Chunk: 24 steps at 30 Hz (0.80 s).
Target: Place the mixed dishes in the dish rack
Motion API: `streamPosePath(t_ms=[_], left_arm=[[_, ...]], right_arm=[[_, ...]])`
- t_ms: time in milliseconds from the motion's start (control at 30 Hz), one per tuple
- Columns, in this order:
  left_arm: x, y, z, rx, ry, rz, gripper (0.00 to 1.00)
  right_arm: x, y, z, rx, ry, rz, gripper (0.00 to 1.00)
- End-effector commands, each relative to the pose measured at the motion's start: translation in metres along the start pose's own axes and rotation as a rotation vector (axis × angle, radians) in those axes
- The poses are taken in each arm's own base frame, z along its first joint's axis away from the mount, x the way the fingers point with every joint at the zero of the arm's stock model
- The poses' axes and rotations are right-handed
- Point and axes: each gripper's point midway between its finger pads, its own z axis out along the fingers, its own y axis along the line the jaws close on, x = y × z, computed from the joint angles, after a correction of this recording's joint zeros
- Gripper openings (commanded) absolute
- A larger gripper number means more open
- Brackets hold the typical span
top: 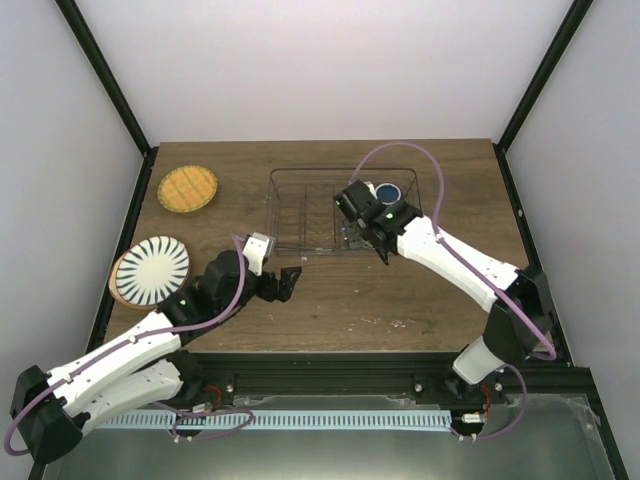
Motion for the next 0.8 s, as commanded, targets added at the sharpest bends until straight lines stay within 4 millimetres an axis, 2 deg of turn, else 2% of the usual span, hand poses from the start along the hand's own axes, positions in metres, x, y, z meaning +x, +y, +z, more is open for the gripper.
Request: streamPosePath(t_ms=[0, 333, 767], left_arm=[[0.0, -0.002, -0.003, 0.018, -0.014, 0.021, 1.0], [-0.001, -0.005, -0.007, 0.047, -0.039, 0.023, 1.0], [0.001, -0.007, -0.008, 0.067, -0.038, 0.021, 1.0]], right_arm=[[-0.017, -0.019, -0.002, 0.16, -0.011, 0.0, 0.34], [-0.016, -0.021, 0.018, 0.33, 0.081, -0.068, 0.34], [0.01, -0.022, 0.051, 0.446, 0.195, -0.141, 0.35]])
